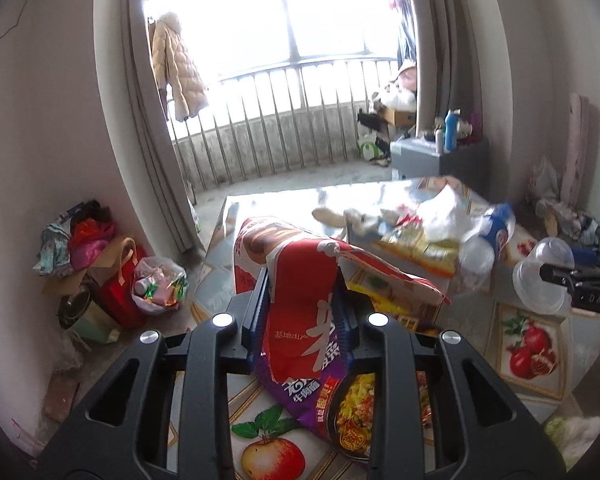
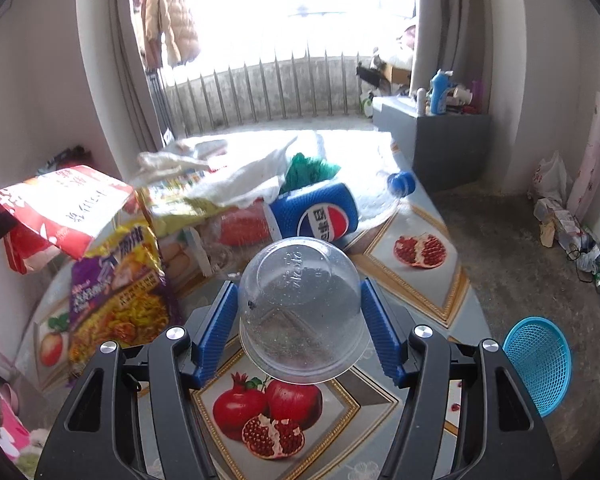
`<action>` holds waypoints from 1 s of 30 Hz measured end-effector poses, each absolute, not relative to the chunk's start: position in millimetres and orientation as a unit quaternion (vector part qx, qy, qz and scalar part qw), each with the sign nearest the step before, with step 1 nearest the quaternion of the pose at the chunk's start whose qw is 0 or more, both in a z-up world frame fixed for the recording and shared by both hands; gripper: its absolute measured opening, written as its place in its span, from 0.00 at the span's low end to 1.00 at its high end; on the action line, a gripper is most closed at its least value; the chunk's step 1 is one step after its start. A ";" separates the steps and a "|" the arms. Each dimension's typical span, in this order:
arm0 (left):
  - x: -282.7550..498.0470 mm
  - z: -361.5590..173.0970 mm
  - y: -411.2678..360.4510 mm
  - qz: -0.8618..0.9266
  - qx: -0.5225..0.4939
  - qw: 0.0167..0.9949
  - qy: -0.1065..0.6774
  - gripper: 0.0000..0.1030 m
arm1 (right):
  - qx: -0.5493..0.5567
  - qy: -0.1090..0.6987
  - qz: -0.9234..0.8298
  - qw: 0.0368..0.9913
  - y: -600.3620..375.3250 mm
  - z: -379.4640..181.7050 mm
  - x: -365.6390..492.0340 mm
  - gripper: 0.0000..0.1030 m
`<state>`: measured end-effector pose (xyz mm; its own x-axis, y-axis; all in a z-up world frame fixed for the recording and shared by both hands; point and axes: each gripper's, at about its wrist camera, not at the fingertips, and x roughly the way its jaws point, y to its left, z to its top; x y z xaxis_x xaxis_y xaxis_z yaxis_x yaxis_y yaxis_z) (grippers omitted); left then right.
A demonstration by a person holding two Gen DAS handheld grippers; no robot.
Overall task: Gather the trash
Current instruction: 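Carry the lid and red-and-white bag to the blue wastebasket and release both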
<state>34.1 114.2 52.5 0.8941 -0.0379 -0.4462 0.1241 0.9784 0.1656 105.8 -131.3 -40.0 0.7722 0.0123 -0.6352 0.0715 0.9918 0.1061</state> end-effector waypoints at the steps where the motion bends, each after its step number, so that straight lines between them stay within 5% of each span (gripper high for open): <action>1: 33.0 57.2 113.7 -0.046 0.093 0.969 0.224 0.26 | 0.067 0.330 -0.016 0.941 -133.0 -35.7 100.6 0.60; 19: 41.1 121.1 -25.0 -0.255 0.105 0.946 0.169 0.26 | 0.170 0.232 -0.126 0.949 -234.7 2.8 24.9 0.60; 30: 89.0 76.6 -231.5 -0.438 0.116 0.849 0.271 0.26 | 0.258 0.205 -0.306 0.893 -381.8 -20.4 -51.1 0.60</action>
<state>89.0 -231.5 76.6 0.4687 -0.6816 -0.5619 0.8072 0.5888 -0.0409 -51.1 -381.8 -20.4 0.7285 -0.4403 -0.5248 0.6524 0.6795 0.3356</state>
